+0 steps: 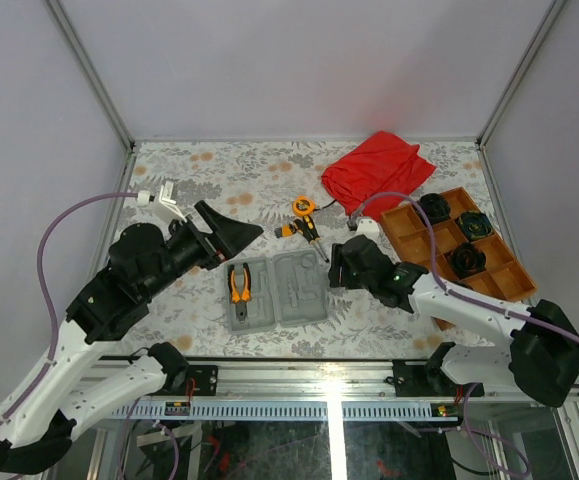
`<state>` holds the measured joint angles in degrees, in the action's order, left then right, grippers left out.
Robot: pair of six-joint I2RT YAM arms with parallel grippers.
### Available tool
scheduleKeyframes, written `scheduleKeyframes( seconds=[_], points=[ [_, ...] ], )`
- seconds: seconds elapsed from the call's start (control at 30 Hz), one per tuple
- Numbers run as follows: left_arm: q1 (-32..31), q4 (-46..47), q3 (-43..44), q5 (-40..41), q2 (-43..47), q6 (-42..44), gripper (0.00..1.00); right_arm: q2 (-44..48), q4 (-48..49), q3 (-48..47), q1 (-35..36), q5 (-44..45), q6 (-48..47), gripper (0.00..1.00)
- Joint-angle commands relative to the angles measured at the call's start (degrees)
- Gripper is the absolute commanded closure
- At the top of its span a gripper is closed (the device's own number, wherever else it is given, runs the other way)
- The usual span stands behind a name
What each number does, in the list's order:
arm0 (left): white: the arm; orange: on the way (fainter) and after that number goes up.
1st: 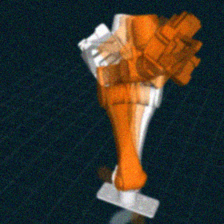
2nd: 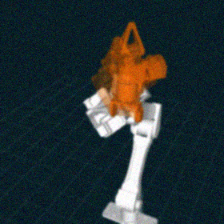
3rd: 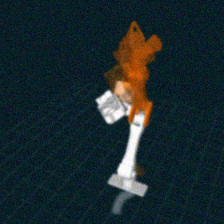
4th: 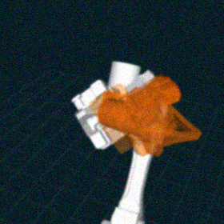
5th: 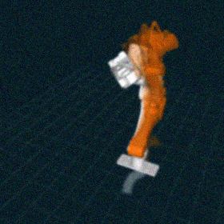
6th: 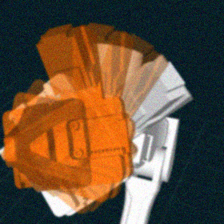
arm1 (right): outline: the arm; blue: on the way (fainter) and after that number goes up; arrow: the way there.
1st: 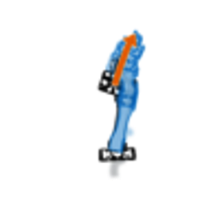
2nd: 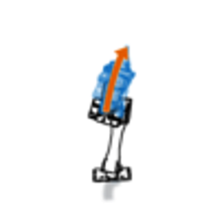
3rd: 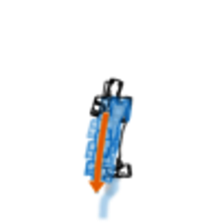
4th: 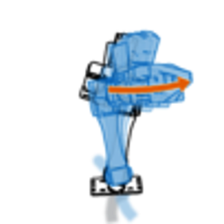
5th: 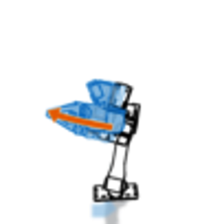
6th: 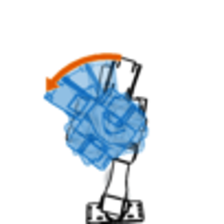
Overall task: Sort the tools into containers
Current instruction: Place the pliers in the storage box, then pick up the screwdriver from the center of the board.
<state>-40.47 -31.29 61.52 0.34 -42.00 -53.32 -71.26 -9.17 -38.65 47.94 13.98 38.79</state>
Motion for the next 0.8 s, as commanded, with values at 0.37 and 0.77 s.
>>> scheduleKeyframes(
  seconds=[0.37,0.77],
  points=[
    [-0.24,4.47,0.03,1.17,2.47,-2.68,0.13,-22.06,2.80,-22.29,-15.85,-7.85,-13.16,0.35],
    [-0.27,6.07,1.67,-0.13,0.62,-3.07,0.12,-43.13,-4.01,-45.22,-17.97,-18.22,-17.21,0.42]
  ],
)
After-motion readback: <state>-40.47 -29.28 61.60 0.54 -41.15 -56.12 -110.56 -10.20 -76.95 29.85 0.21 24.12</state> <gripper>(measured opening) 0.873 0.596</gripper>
